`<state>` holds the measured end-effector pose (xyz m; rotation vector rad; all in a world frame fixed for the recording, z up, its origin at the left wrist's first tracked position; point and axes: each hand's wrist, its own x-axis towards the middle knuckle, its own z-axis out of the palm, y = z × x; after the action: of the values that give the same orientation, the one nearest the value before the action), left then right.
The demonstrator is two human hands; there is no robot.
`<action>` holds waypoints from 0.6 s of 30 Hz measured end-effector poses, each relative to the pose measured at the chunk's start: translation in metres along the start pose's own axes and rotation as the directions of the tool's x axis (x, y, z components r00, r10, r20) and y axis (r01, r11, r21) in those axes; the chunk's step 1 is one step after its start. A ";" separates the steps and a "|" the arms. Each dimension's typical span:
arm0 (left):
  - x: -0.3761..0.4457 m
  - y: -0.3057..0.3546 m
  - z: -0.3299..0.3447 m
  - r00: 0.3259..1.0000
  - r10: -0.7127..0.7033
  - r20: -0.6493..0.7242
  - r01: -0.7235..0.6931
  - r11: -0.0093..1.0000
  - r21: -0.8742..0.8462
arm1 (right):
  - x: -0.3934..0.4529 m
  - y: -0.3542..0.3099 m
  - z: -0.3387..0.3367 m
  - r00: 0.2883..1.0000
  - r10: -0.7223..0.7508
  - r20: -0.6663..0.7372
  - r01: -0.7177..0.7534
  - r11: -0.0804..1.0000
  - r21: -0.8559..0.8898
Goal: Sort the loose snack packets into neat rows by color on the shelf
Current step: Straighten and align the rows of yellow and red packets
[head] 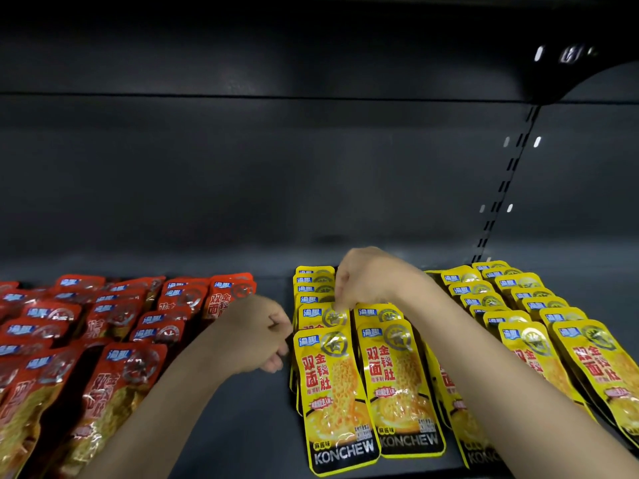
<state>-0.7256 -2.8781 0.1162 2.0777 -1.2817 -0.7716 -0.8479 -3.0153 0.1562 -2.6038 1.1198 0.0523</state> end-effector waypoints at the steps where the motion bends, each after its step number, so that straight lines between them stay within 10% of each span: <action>1: 0.001 -0.003 -0.001 1.000 -0.019 0.015 0.018 1.000 0.021 | 0.000 0.001 -0.001 1.000 0.004 -0.021 -0.004 1.000 0.008; 18: -0.007 -0.005 0.020 0.991 -0.065 0.117 0.043 0.982 0.181 | 0.022 -0.002 0.002 0.999 -0.041 -0.005 0.040 0.996 -0.083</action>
<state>-0.7393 -2.8734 0.1001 2.2449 -1.4118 -0.8465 -0.8304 -3.0287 0.1512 -2.7005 1.0889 0.0837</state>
